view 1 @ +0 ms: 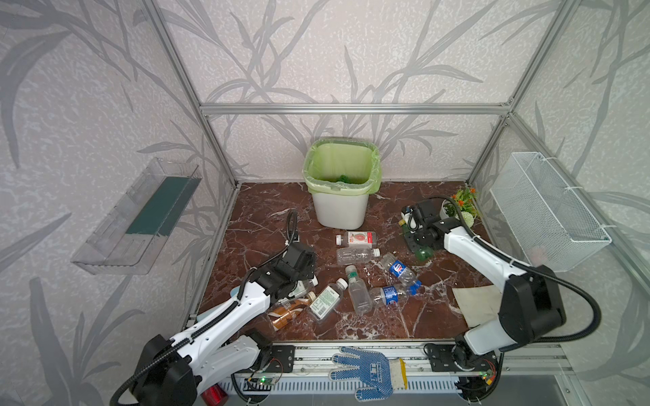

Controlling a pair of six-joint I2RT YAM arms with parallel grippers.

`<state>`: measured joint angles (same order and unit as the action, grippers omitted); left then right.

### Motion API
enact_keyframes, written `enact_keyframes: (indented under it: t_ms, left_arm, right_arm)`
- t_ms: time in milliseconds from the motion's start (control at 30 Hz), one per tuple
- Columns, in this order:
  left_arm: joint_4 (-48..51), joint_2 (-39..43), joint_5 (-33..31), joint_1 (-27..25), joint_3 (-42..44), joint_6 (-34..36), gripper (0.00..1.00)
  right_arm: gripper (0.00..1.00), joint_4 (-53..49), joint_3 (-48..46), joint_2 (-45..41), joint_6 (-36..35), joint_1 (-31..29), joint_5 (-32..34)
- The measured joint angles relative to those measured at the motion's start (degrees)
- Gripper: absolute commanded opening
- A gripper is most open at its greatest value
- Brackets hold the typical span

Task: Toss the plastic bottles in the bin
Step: 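Carry the green bottle over the bin and open the right gripper, then lower the right gripper back toward the clear bottles near the pile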

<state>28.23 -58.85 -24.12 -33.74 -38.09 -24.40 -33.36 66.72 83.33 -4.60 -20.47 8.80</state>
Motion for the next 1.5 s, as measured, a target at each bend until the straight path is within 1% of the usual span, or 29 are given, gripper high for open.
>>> enact_keyframes:
  t_ms: [167,233,333,400,500,567,600,667,700,733,767,800,833,900,967,1033,1100,1167,1267,1367,1500]
  left_arm:
    - [-0.6,0.0,-0.2,1.5,0.9,-0.9,0.99]
    - [-0.9,0.0,0.2,2.4,1.2,-1.1,0.99]
    - [-1.3,0.0,0.9,3.3,1.2,-1.2,0.99]
    - [-1.7,0.0,1.6,3.5,1.2,-1.2,0.99]
    - [-2.1,0.0,2.4,3.5,1.2,-1.3,0.99]
    - [-2.4,0.0,3.1,3.5,1.2,-1.5,0.99]
    - [-2.5,0.0,3.3,3.5,1.2,-1.6,0.99]
    - [-3.0,0.0,3.8,3.5,1.2,-1.8,0.99]
    - [-3.1,0.0,4.1,3.5,1.2,-1.8,0.99]
    - [-3.1,0.0,4.3,3.5,1.2,-1.8,0.99]
    - [-3.0,0.0,4.4,3.5,1.2,-2.0,0.99]
    - [-3.0,0.0,4.5,3.5,1.2,-2.1,0.99]
    - [-3.0,0.0,4.5,3.5,1.2,-2.2,0.99]
    - [-3.0,0.2,4.5,3.5,1.2,-2.3,0.99]
    - [-2.9,0.9,4.5,3.5,1.6,-2.3,0.99]
    - [-2.9,1.3,4.5,3.5,1.6,-2.3,0.99]
    - [-3.0,1.6,4.6,3.5,1.6,-2.3,0.99]
    - [-3.1,1.7,4.8,3.5,1.6,-2.1,0.99]
    - [-3.7,1.7,5.3,3.4,1.6,-1.9,0.99]
    - [-4.6,1.7,6.1,3.3,1.8,-1.3,0.99]
    - [-5.4,1.7,6.7,2.9,1.9,-0.9,0.99]
  right_arm:
    - [0.54,11.3,5.2,-17.8,0.8,-0.6,-3.8]
    - [0.54,16.3,8.8,-22.0,2.4,-0.7,-5.5]
    - [0.54,26.0,14.0,-23.6,6.0,-0.9,-8.6]
    - [0.54,31.6,17.0,-22.1,9.0,-1.2,-10.8]
    - [0.57,37.7,22.7,-14.4,13.0,-3.1,-14.3]
    - [0.62,38.2,29.0,-5.3,14.6,-5.2,-17.1]
    - [0.68,37.5,32.7,-0.4,15.0,-6.0,-18.5]
    - [0.76,32.9,43.6,12.3,14.5,-8.0,-21.1]
    - [0.86,30.2,47.7,17.2,14.1,-8.7,-21.4]
    - [0.92,26.4,52.0,22.6,13.9,-9.1,-21.4]
    - [0.97,23.0,54.9,26.9,13.7,-9.6,-20.9]
    - [1.0,21.0,55.4,29.0,13.7,-9.9,-20.5]
    - [0.99,18.8,54.3,30.0,13.7,-10.1,-19.8]
    - [0.99,19.4,48.8,28.2,13.9,-10.1,-18.5]
    - [0.99,20.3,43.4,23.7,14.0,-10.0,-17.1]
    - [0.99,21.0,41.4,18.5,14.0,-10.0,-16.2]
    - [0.99,24.0,39.4,12.6,13.9,-9.9,-15.2]
    - [0.99,27.9,35.9,4.9,13.6,-9.9,-13.9]
    - [0.99,32.0,29.5,-4.3,13.0,-9.9,-12.3]
    - [0.99,32.7,22.1,-10.0,11.7,-9.9,-10.8]
    - [0.99,29.8,10.2,-13.6,10.2,-9.4,-8.9]
